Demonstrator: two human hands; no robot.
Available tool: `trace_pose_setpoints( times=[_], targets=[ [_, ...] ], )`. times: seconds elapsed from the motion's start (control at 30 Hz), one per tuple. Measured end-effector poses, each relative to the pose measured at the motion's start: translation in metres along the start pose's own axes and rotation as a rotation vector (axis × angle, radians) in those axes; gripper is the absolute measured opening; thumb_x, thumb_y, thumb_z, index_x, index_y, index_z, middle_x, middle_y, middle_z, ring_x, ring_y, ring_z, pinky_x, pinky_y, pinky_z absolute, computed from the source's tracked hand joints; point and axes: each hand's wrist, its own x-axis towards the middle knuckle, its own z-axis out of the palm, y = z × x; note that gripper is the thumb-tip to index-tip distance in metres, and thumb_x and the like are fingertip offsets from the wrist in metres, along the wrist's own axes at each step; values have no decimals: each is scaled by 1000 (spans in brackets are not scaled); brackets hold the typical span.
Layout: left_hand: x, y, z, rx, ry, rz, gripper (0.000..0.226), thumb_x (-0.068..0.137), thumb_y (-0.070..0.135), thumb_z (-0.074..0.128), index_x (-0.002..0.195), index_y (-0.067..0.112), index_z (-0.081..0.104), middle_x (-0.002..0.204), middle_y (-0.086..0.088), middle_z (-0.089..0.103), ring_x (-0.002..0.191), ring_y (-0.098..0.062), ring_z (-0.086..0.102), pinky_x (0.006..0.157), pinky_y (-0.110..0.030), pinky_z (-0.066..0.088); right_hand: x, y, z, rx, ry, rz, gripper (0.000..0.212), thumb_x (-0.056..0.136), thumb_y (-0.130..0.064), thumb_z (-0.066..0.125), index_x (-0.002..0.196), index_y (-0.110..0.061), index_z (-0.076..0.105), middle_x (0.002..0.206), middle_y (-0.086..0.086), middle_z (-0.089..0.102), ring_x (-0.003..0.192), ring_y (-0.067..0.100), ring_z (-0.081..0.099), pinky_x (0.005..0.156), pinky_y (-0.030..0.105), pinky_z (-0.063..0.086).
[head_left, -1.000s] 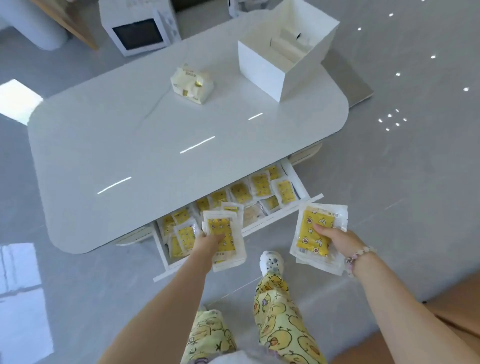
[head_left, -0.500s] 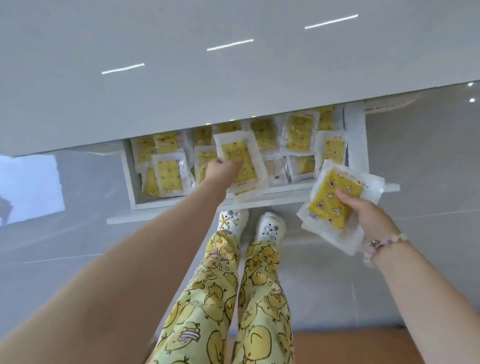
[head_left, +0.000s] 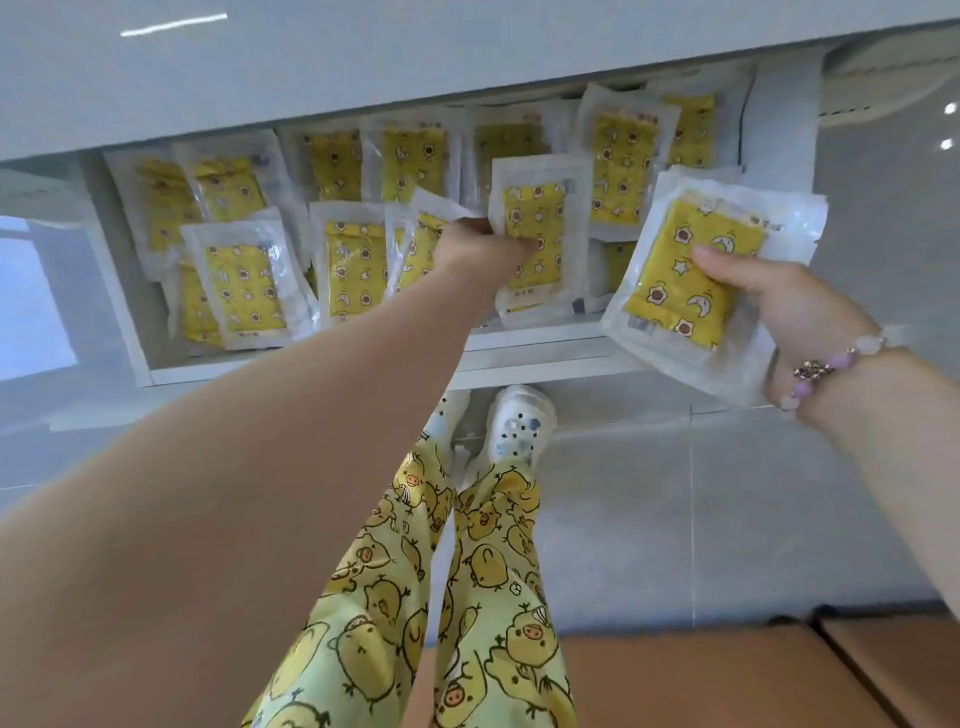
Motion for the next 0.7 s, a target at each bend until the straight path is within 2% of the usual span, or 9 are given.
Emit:
trace_pose_setpoints(
  times=[0.17, 0.27, 0.33, 0.4, 0.43, 0.5, 0.6, 0.67, 0.7],
  targets=[
    [11, -2, 1, 147, 48, 13, 33, 83, 29, 71, 68, 16, 45, 69, 7, 47, 60, -7, 45, 68, -22, 42, 0, 7, -2, 103, -13, 7, 37, 62, -46, 78, 94, -27, 75, 98, -6, 74, 101, 28, 68, 92, 55, 49],
    [18, -9, 5, 216, 58, 7, 39, 79, 32, 75, 62, 17, 43, 63, 5, 48, 55, -7, 44, 48, -18, 37, -2, 13, -3, 15, 16, 10, 46, 51, -58, 77, 88, -32, 75, 97, -9, 74, 104, 33, 66, 64, 43, 54],
    [21, -12, 7, 218, 76, 11, 42, 76, 33, 77, 59, 16, 42, 59, 4, 47, 52, -8, 43, 44, -18, 33, -3, 14, -1, 40, -3, -4, 36, 63, -52, 75, 91, -30, 73, 97, -10, 74, 93, 24, 69, 53, 29, 50],
    [25, -13, 9, 232, 96, 19, 44, 75, 33, 78, 58, 16, 41, 58, 4, 47, 51, -7, 43, 43, -19, 32, 0, 16, 0, 63, -21, -25, 35, 64, -49, 76, 94, -30, 73, 98, -10, 74, 97, 24, 69, 79, 47, 55],
    [25, -12, 9, 246, 107, 21, 44, 75, 34, 78, 58, 17, 41, 58, 5, 47, 51, -7, 43, 43, -18, 32, 0, 17, 1, 58, -27, -30, 42, 58, -53, 78, 94, -31, 74, 97, -10, 74, 102, 28, 67, 92, 60, 46],
    [26, -11, 10, 269, 137, 20, 44, 74, 35, 79, 59, 17, 42, 59, 5, 47, 52, -6, 43, 43, -18, 34, 1, 17, 1, 40, -34, -42, 56, 45, -61, 77, 94, -35, 74, 96, -10, 74, 108, 33, 64, 97, 72, 31],
    [26, -14, 12, 305, 183, 17, 44, 72, 38, 80, 62, 16, 43, 63, 4, 49, 62, -11, 50, 46, -18, 37, 3, 15, 1, -3, -50, -21, 56, 45, -62, 77, 92, -33, 75, 95, -10, 74, 101, 30, 67, 89, 58, 47],
    [26, -16, 13, 340, 207, 23, 39, 72, 39, 79, 68, 14, 50, 75, 2, 58, 78, -16, 59, 56, -20, 42, 3, 13, 2, -13, -32, -21, 37, 52, -55, 78, 82, -33, 76, 89, -12, 75, 87, 23, 69, 78, 52, 55],
    [26, -16, 15, 355, 217, 27, 38, 73, 39, 79, 72, 12, 52, 85, -1, 63, 86, -18, 62, 61, -22, 43, 5, 12, 3, -10, -26, -21, 27, 53, -51, 77, 74, -34, 77, 83, -14, 75, 86, 20, 69, 86, 56, 52]
  ],
)
